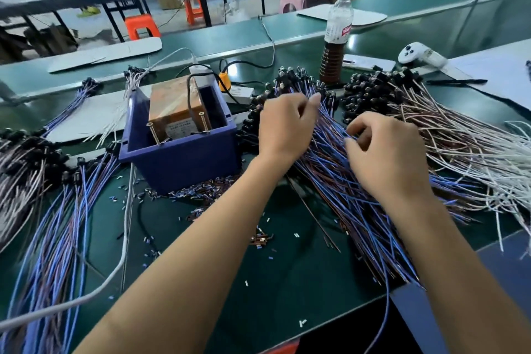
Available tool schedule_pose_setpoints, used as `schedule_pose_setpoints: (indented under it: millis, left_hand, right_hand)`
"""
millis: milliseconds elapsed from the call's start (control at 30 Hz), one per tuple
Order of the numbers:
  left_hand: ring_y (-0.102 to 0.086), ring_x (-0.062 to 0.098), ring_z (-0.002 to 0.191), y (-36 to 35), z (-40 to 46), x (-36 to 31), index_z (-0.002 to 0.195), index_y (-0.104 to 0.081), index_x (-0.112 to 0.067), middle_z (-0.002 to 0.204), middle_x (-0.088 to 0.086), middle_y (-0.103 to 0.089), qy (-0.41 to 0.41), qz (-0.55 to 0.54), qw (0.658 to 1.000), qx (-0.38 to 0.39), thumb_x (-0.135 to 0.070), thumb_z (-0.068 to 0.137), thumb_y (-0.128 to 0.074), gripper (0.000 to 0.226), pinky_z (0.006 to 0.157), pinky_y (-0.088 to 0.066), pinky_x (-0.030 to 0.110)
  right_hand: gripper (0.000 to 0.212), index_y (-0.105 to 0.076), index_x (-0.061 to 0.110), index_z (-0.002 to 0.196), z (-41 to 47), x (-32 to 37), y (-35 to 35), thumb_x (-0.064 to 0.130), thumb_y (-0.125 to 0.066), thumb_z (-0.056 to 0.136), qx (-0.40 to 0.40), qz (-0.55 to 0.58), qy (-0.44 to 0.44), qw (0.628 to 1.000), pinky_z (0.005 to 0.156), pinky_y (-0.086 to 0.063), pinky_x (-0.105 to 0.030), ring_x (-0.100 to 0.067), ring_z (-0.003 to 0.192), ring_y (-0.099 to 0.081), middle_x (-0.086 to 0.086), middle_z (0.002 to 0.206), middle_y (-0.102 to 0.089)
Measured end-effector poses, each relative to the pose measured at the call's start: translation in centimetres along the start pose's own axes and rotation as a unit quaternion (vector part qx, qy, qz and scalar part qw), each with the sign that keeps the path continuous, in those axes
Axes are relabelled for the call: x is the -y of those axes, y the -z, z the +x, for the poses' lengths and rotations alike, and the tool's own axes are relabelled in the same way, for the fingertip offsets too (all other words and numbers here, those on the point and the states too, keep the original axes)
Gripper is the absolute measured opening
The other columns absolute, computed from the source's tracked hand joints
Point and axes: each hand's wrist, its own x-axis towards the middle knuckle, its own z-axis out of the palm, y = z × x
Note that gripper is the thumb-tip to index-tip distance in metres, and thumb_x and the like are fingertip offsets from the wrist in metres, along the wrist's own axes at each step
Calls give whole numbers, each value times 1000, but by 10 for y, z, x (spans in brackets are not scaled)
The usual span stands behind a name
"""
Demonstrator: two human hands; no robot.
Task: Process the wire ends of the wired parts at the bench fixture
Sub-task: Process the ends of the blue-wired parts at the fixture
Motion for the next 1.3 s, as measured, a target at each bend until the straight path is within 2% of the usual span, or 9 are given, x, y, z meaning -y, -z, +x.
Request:
schedule_pose_setpoints:
  millis: [67,267,567,667,800,900,1033,1133,1300]
  left_hand:
    - [-47,23,49,10,-19,4,63,-59,-2,55,10,-57,11,-77,995,68,-32,105,-58,52,53,-38,38]
    - [-43,14,40,91,-56,33,87,-56,11,57,10,-47,135,-207,950,193,-19,112,-42,42,40,-35,23]
    - [-65,16,49,252,-87,118,85,-69,-3,70,6,-72,274,106,888,355,-3,96,-46,25,43,-44,24]
    - [-72,21,60,280,-92,141,87,-68,-2,79,13,-75,298,256,862,320,-8,96,-51,21,49,-51,26]
    - [-55,34,76,294,-96,164,70,-51,-9,79,13,-57,259,446,838,180,-16,88,-57,20,68,-44,34]
    - [-51,31,64,290,-94,181,64,-46,-10,66,8,-49,267,442,847,129,-10,82,-58,22,63,-39,32]
    - [-52,31,68,275,-87,201,67,-46,-12,66,7,-48,280,401,864,122,-16,86,-64,27,62,-38,31]
    - [-54,31,72,264,-81,210,67,-42,-13,67,6,-46,283,386,872,105,-14,85,-66,31,61,-39,30]
    - [-52,33,70,259,-75,210,70,-47,-9,69,8,-48,298,387,868,85,-5,77,-60,15,66,-42,33]
  right_hand:
    - [8,-73,20,101,-5,22,-10,21,-71,93,-19,17,36,999,73,-57,-43,-33,79,-68,-4,82,-73]
    - [10,-58,16,85,-30,93,-56,15,-66,89,-23,122,105,987,57,-45,-37,-30,65,-59,-1,69,-63]
    - [5,-67,17,90,-69,201,-123,20,-69,87,304,168,203,916,71,-58,-46,-34,79,-66,-7,85,-71]
    - [8,-65,16,95,-85,239,-146,22,-68,92,354,166,217,894,74,-59,-46,-36,83,-65,-9,90,-70]
    - [32,-60,14,96,-103,279,-173,46,-66,97,424,114,180,880,76,-55,-39,-38,97,-64,-14,104,-68]
    - [40,-54,14,90,-109,290,-185,52,-65,98,425,57,173,887,69,-40,-35,-38,106,-64,-15,111,-68]
    - [27,-63,12,105,-110,291,-186,39,-60,102,419,36,190,887,69,-40,-36,-40,105,-63,-15,111,-66]
    - [27,-45,14,75,-111,287,-185,18,-57,99,410,20,195,891,66,-40,-36,-39,89,-60,-11,86,-56]
    - [39,-37,16,66,-105,280,-185,21,-55,101,436,37,184,880,64,-38,-33,-34,74,-46,-6,71,-42]
